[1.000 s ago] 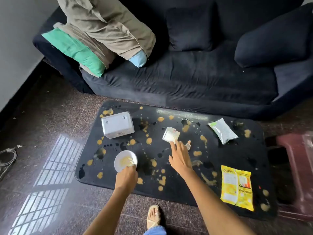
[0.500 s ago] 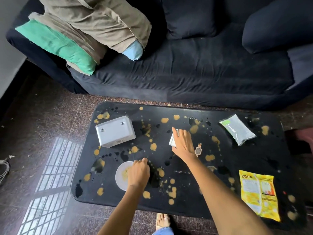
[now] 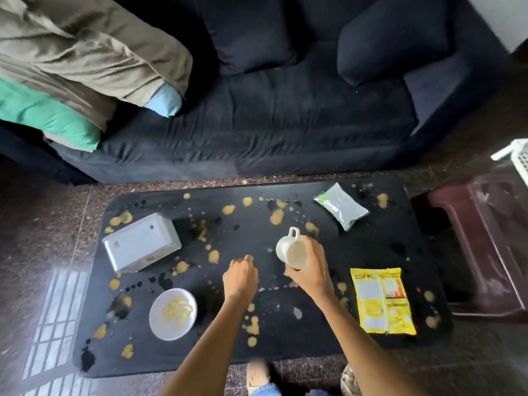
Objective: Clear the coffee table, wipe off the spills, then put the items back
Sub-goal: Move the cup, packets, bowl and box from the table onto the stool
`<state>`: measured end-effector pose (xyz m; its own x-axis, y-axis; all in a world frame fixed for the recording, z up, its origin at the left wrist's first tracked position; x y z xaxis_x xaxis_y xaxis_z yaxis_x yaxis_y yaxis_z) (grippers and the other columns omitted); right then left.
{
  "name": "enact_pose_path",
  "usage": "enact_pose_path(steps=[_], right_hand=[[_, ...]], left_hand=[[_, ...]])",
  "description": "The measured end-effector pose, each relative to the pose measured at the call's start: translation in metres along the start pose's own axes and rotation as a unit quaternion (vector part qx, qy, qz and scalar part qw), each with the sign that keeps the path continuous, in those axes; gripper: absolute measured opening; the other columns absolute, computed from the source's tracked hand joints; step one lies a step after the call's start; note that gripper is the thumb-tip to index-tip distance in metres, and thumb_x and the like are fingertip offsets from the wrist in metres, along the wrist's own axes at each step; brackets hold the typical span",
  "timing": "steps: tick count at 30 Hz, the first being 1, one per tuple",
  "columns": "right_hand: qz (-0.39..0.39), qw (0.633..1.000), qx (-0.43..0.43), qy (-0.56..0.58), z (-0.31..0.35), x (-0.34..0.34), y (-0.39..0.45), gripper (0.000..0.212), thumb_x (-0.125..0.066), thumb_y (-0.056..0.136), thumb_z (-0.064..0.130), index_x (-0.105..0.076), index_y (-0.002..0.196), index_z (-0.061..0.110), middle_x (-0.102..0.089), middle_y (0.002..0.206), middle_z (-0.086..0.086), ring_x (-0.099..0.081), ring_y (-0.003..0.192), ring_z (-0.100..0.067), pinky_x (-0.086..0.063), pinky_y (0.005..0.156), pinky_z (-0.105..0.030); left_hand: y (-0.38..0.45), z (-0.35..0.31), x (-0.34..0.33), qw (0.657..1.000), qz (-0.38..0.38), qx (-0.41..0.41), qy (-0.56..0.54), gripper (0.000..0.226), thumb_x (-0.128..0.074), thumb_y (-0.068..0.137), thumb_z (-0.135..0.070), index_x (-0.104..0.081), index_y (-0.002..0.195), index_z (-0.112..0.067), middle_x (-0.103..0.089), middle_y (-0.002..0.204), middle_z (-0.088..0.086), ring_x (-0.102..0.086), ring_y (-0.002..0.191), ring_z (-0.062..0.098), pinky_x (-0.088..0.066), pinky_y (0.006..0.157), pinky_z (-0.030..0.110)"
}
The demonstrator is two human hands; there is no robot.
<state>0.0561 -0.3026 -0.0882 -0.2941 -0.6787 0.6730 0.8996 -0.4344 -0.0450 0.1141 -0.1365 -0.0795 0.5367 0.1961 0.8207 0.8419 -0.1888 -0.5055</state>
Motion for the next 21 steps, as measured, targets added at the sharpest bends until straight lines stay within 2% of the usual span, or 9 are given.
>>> enact_pose_path(steps=[5,9,16,21], right_hand=[[-0.061,0.998,-0.007,-0.012,-0.022,0.037,-0.002,0.069,-0.083,0.056,0.021,-0.054,0.116,0.005,-0.058,0.109,-0.006,-0.052,0.1,-0.023,-0.041,0.085,-0.024],[-0.051,0.998,-0.006,-0.033,-0.048,0.056,0.003,0.068,-0.08,0.056,0.022,-0.052,0.116,0.008,-0.056,0.107,-0.005,-0.052,0.099,-0.026,-0.026,0.085,-0.012],[-0.038,0.998,0.026,-0.035,-0.068,0.065,0.011,0.071,-0.079,0.057,0.02,-0.05,0.121,0.008,-0.056,0.108,-0.004,-0.05,0.1,-0.025,-0.025,0.083,-0.009],[-0.036,0.997,0.048,-0.041,-0.078,0.07,0.018,0.07,-0.079,0.061,0.024,-0.05,0.122,0.007,-0.057,0.109,-0.002,-0.05,0.1,-0.025,-0.024,0.083,-0.011]], left_hand=[[0.005,-0.035,-0.022,1.0,0.003,-0.003,-0.022,0.03,-0.042,0.094,-0.021,-0.053,0.119,-0.009,-0.065,0.111,0.01,-0.056,0.11,0.028,-0.049,0.085,0.039],[0.014,-0.06,-0.038,1.0,0.0,-0.007,-0.026,0.035,-0.054,0.091,-0.034,-0.055,0.117,-0.012,-0.065,0.112,0.006,-0.054,0.112,0.025,-0.048,0.084,0.037],[0.036,-0.093,-0.06,0.999,-0.014,-0.015,0.029,0.044,-0.059,0.086,-0.045,-0.055,0.114,-0.011,-0.059,0.116,0.005,-0.052,0.112,0.025,-0.046,0.08,0.035],[0.044,-0.108,-0.074,0.999,-0.004,0.019,0.047,0.032,-0.05,0.094,-0.027,-0.053,0.117,-0.006,-0.058,0.12,0.013,-0.05,0.114,0.03,-0.045,0.086,0.039]])
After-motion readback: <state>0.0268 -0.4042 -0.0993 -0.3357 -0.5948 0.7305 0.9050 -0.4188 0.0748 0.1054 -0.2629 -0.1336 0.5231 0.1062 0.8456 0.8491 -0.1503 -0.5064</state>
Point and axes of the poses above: each hand's wrist, its own y-axis towards the middle knuckle, its own x-axis out of the back of the hand, z = x × y, the point moved 5 cm from there along y, towards the middle knuckle
